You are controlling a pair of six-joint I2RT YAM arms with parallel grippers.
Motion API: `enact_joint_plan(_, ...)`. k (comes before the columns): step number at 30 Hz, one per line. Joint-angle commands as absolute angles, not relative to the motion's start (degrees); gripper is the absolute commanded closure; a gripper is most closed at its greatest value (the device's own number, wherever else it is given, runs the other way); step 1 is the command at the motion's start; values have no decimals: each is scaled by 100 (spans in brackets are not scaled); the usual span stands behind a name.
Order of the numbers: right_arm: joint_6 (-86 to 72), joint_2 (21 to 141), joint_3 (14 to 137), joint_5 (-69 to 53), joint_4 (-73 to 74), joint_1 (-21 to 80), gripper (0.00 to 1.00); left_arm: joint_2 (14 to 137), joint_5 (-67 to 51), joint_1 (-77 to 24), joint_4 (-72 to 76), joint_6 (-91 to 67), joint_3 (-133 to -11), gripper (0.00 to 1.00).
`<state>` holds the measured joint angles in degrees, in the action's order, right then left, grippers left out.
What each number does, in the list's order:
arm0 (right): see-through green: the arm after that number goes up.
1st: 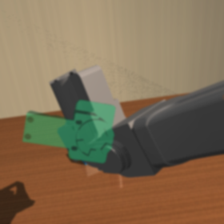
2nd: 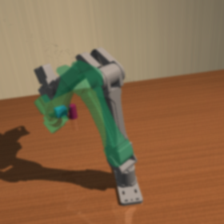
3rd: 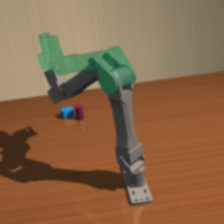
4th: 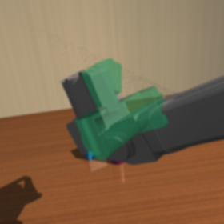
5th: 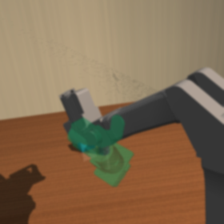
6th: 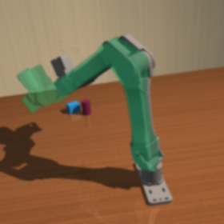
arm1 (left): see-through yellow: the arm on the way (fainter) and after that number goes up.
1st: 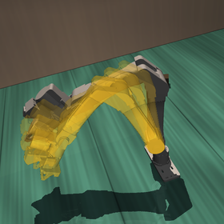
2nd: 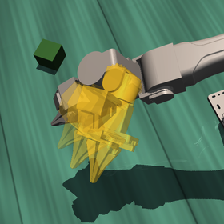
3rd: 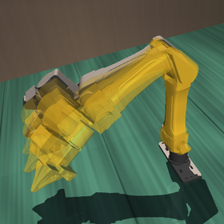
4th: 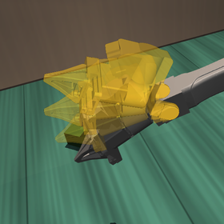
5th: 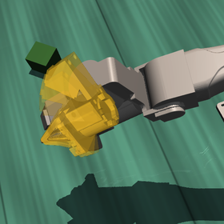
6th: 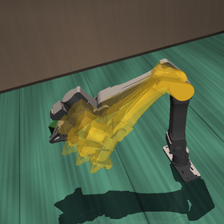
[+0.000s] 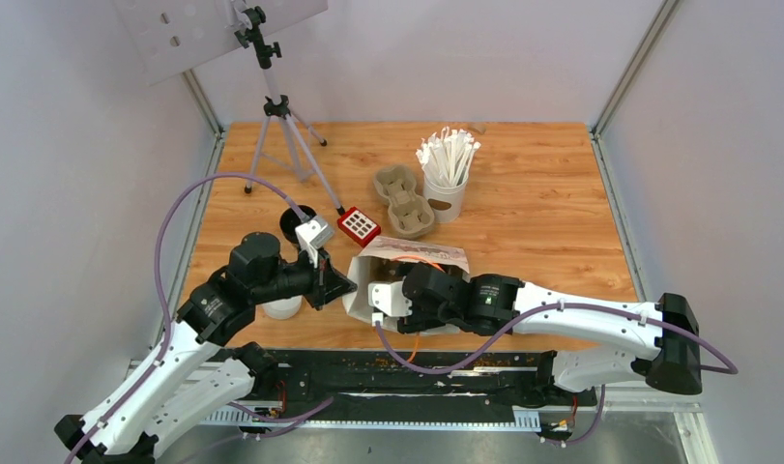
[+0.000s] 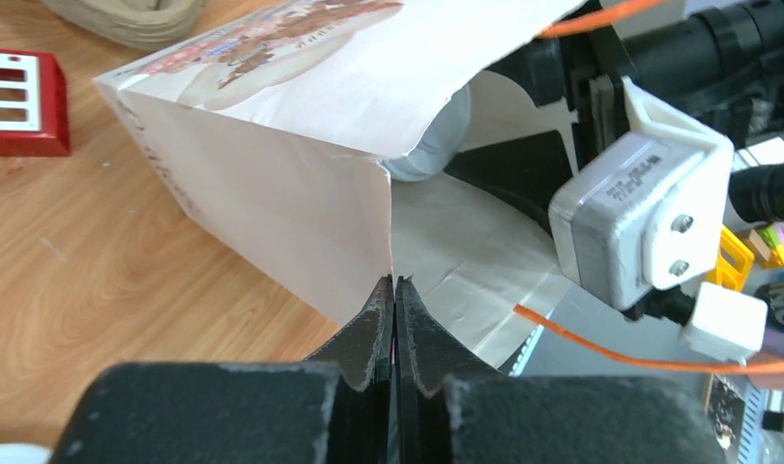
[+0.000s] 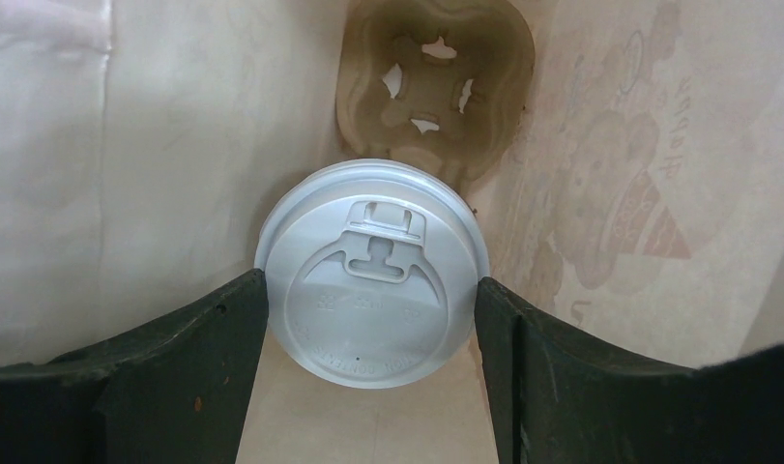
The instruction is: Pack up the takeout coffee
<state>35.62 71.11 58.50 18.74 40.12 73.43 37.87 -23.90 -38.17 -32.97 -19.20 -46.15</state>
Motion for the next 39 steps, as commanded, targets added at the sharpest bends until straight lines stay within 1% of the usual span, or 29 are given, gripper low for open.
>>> enact_joint_plan(1, 3743, 7121, 5818, 2044, 3858, 7374, 36, 3565, -2946, -3815, -2835, -2032, -4403, 95)
enact_joint_plan(5, 3777, 7134, 5848, 1991, 3834, 7383, 36, 3427, -3109, -3818, -2869, -1911, -4244, 95)
enact_joint_plan(9, 4042, 7072, 5873, 1610, 3645, 7448, 36, 3348, -3178, -3814, -2795, -1999, -4064, 94)
enact_joint_plan(13, 4299, 7150, 5794, 1886, 3612, 7479, 36, 3237, -3164, -3819, -2708, -2069, -3948, 94)
enact_joint_plan(16, 4387, 7132, 5756, 2203, 3522, 7492, 36, 3208, -3198, -3814, -2701, -2083, -3953, 91)
enact_joint_plan(21, 4372, 6994, 6331, 2210, 4154, 7542, 36, 3284, -3111, -3817, -3037, -1962, -4080, 91)
enact_joint_plan(25, 4502, 6906, 6060, 2500, 4220, 7544, 36, 3199, -3016, -3821, -3050, -1940, -4036, 93)
enact_joint_plan(27, 4531, 6863, 5853, 2671, 4046, 7545, 36, 3159, -3005, -3815, -3020, -1892, -3986, 94)
enact_joint_plan(31, 4553, 6850, 5524, 2622, 3611, 7541, 36, 3155, -3247, -3815, -2899, -1794, -3938, 94)
enact_joint_plan(33, 4571, 6963, 5497, 2720, 3552, 7546, 36, 3197, -3366, -3814, -2873, -1744, -3929, 93)
enact_joint_plan(37, 4695, 7044, 5445, 2721, 3402, 7540, 36, 3247, -3481, -3818, -2826, -1774, -3903, 88)
enact_joint_plan(39, 4735, 7025, 5342, 2667, 3274, 7534, 36, 3235, -3469, -3815, -2844, -1743, -3885, 88)
